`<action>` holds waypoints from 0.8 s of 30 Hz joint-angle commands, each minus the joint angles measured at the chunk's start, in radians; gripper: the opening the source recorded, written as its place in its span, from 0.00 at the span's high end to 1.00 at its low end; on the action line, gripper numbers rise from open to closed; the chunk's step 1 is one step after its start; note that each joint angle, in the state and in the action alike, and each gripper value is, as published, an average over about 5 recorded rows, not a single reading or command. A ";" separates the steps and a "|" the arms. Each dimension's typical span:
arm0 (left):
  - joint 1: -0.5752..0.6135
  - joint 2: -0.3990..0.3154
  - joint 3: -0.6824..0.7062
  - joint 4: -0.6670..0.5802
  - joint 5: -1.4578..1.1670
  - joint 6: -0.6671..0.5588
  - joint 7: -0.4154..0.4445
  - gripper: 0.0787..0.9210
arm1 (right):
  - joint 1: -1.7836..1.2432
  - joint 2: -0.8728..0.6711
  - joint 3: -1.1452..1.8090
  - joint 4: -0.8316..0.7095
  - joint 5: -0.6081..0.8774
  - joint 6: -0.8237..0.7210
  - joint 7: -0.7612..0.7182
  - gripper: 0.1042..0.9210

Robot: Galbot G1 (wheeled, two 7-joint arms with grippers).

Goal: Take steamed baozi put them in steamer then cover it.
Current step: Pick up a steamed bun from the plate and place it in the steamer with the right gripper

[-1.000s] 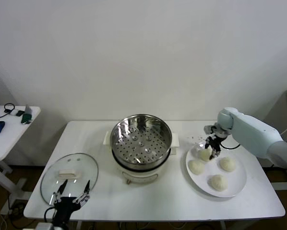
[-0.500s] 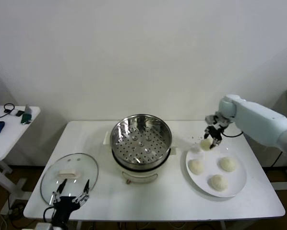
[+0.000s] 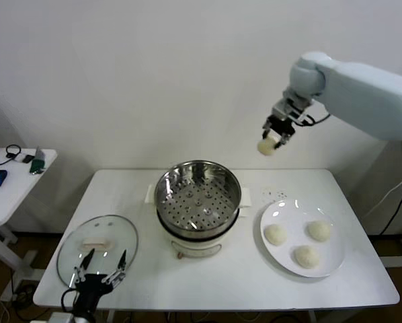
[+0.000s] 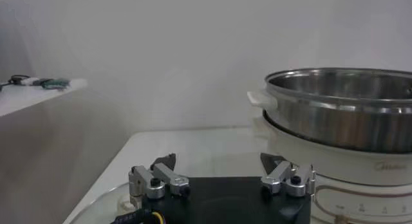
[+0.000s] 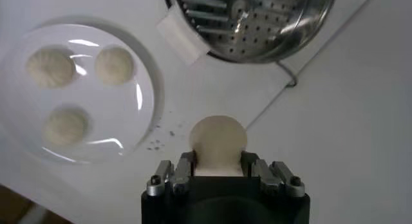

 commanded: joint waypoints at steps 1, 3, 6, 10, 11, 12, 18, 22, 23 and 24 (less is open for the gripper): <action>0.000 0.002 -0.001 0.002 -0.001 -0.003 -0.001 0.12 | 0.130 0.151 -0.043 0.117 -0.006 0.105 0.049 0.51; 0.000 0.002 -0.003 0.002 -0.002 -0.007 -0.001 0.12 | 0.080 0.187 -0.030 0.110 -0.045 0.123 0.074 0.52; 0.002 0.002 -0.009 0.000 -0.003 -0.010 -0.002 0.12 | -0.001 0.234 -0.011 0.080 -0.123 0.151 0.108 0.52; 0.007 0.001 -0.016 -0.002 -0.007 -0.013 -0.002 0.12 | -0.089 0.270 -0.002 0.036 -0.239 0.179 0.151 0.52; 0.008 0.001 -0.016 -0.002 -0.007 -0.013 -0.003 0.12 | -0.115 0.275 0.001 0.023 -0.264 0.183 0.159 0.51; 0.008 0.000 -0.016 -0.003 -0.007 -0.013 -0.003 0.12 | -0.140 0.277 0.005 0.010 -0.283 0.185 0.166 0.51; 0.009 -0.003 -0.014 0.002 -0.007 -0.013 -0.003 0.12 | -0.287 0.278 0.038 -0.074 -0.364 0.187 0.190 0.51; 0.008 0.002 -0.015 0.010 -0.008 -0.015 -0.003 0.12 | -0.353 0.278 0.051 -0.124 -0.386 0.188 0.200 0.51; 0.007 0.003 -0.016 0.013 -0.008 -0.016 -0.003 0.12 | -0.366 0.277 0.054 -0.133 -0.388 0.187 0.203 0.51; 0.006 0.005 -0.016 0.017 -0.008 -0.017 -0.003 0.12 | -0.377 0.278 0.057 -0.141 -0.390 0.187 0.205 0.51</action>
